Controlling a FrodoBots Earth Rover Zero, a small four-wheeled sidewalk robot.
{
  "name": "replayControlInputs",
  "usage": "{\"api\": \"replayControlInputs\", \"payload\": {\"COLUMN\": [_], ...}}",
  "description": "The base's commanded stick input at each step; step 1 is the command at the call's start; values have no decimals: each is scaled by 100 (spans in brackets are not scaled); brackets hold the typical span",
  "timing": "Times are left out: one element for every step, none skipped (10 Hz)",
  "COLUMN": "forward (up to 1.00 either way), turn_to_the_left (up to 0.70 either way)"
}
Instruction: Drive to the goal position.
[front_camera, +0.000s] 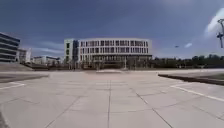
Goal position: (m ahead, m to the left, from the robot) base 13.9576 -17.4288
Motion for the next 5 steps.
{"api": "replayControlInputs", "payload": {"forward": [70,70,70,70,70], "turn_to_the_left": [-1,-1,-1,-1,-1]}}
